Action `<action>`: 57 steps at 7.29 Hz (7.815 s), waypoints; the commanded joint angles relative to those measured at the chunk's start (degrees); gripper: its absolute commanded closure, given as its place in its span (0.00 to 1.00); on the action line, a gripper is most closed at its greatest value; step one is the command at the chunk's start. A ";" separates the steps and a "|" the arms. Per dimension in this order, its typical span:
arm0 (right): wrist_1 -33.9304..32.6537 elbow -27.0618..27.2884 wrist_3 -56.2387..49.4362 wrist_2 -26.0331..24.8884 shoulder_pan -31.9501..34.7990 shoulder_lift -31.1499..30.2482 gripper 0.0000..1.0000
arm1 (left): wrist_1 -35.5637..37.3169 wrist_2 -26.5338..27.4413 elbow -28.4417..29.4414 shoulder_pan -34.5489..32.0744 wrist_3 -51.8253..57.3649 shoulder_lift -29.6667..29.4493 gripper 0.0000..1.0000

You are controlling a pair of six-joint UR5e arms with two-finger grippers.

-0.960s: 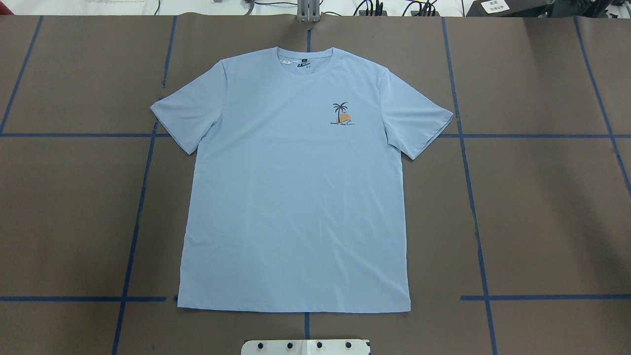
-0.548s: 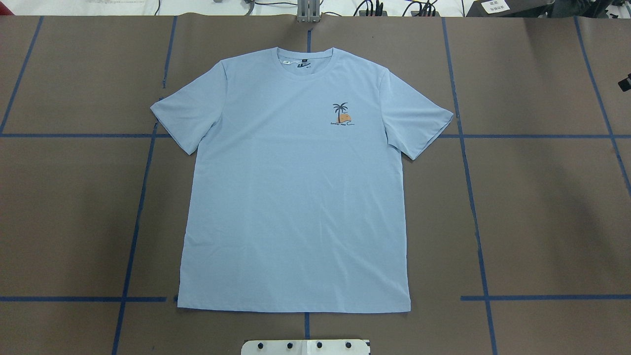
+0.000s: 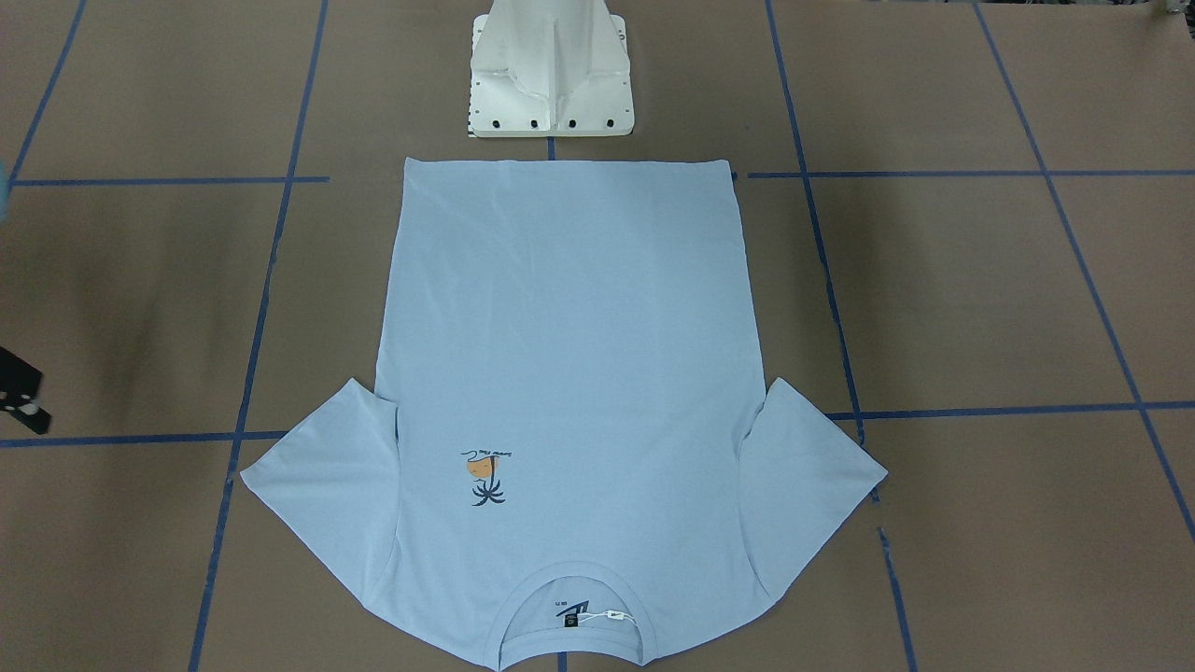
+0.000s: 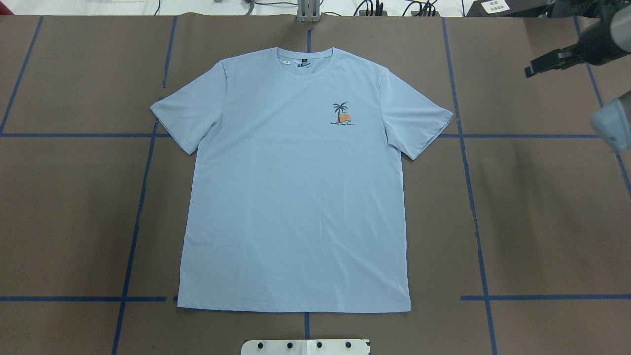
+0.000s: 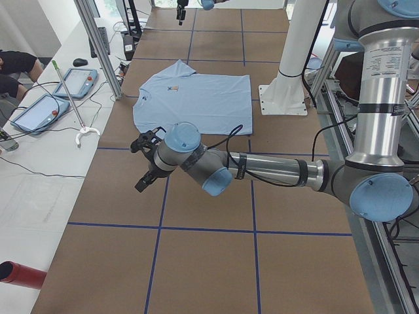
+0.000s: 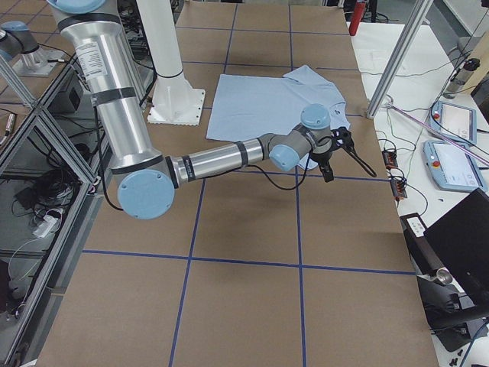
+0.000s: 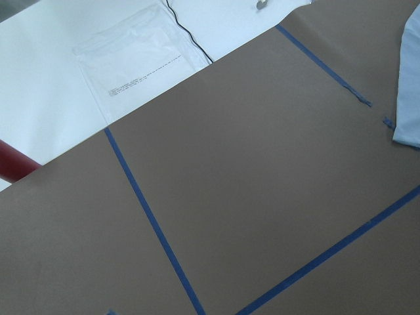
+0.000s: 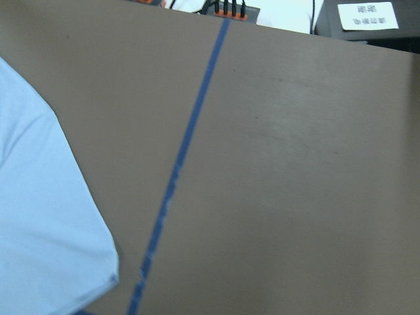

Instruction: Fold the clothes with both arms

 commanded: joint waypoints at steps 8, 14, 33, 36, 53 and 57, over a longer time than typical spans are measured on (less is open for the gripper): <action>4.44 -9.66 16.24 -18.84 -17.79 5.99 0.47 | -0.28 0.00 0.05 0.04 -0.12 0.16 0.00; 3.83 -9.05 16.59 -18.75 -17.53 6.69 1.00 | -0.37 0.00 -0.21 0.04 0.24 0.16 0.00; -20.70 0.50 0.59 -2.01 -3.95 13.60 0.00 | -8.11 13.34 5.82 22.58 -37.73 -14.81 0.24; -20.17 1.06 -18.50 8.37 7.40 3.39 0.00 | -8.72 22.55 15.68 32.09 -48.95 -22.58 0.39; -20.08 2.02 -19.53 9.46 9.54 0.63 0.00 | 1.14 35.67 16.33 45.19 -60.55 -30.48 1.00; -20.08 1.85 -19.44 9.37 9.46 0.72 0.00 | 10.18 38.76 24.70 50.93 -66.91 -43.13 1.00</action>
